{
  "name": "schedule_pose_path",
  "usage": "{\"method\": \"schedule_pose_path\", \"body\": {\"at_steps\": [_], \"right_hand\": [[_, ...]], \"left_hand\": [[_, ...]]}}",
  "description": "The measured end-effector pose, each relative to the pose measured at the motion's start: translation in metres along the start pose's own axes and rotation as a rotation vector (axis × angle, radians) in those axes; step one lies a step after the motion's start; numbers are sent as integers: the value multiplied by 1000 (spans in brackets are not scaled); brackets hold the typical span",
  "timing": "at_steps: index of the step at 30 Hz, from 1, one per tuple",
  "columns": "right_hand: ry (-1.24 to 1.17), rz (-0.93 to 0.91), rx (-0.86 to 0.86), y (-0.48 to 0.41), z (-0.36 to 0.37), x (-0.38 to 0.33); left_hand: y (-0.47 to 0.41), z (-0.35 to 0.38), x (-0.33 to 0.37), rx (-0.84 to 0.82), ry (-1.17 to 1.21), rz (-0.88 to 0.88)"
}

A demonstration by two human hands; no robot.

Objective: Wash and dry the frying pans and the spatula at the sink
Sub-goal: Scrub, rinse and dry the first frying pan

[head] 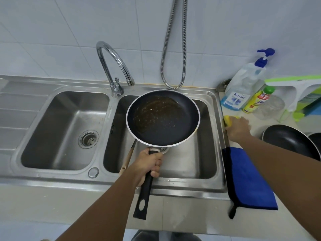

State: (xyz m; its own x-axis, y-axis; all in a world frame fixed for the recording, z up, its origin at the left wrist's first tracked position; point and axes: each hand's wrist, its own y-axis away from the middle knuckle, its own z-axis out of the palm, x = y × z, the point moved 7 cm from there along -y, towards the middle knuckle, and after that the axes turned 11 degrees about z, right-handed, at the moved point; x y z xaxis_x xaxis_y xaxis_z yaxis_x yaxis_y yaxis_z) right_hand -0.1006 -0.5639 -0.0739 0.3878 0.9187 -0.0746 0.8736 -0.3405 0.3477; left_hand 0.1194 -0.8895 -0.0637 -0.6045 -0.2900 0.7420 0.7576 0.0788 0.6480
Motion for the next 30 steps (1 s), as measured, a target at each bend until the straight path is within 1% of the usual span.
{"method": "schedule_pose_path", "body": {"at_steps": [1, 2, 4, 6, 8, 9, 10, 13, 16, 20, 23, 25, 26, 27, 30], "right_hand": [[-1, -2, 50, 3, -7, -8], [-52, -48, 119, 6, -16, -21], [-230, -249, 236, 26, -36, -58], [-388, -456, 262, 52, -51, -98], [-476, -606, 242, 76, -64, -139], [-496, -652, 208, 86, -69, -160], [-510, -689, 156, 92, -71, -182], [-504, -765, -71, 103, -65, -249], [-514, -745, -273, 111, -58, -313], [-671, -594, -588, 122, -43, -392], [-749, -446, -816, 118, -24, -429], [-777, -410, -965, 114, -11, -447], [-777, -403, -1018, 112, -5, -454], [-767, -398, -1034, 109, -1, -459], [-709, -407, -1021, 105, 4, -463]], "left_hand": [[1, -2, 1, -2, -9, -2], [1, -3, 1, -3, -15, -4], [2, -7, 2, -6, -25, -4], [3, -10, 3, -6, -30, 2], [3, -14, 5, -2, -32, 4], [2, -17, 6, -4, -34, 3], [1, -20, 6, -11, -39, 0], [-4, -30, 7, -30, -60, -6], [-9, -40, 11, -53, -87, -4], [-15, -50, 17, -96, -89, -10], [-19, -59, 17, -119, -84, -12], [-22, -65, 16, -125, -89, -15], [-25, -67, 17, -127, -94, -18], [-27, -69, 17, -132, -99, -19], [-32, -74, 17, -128, -106, -16]]}}
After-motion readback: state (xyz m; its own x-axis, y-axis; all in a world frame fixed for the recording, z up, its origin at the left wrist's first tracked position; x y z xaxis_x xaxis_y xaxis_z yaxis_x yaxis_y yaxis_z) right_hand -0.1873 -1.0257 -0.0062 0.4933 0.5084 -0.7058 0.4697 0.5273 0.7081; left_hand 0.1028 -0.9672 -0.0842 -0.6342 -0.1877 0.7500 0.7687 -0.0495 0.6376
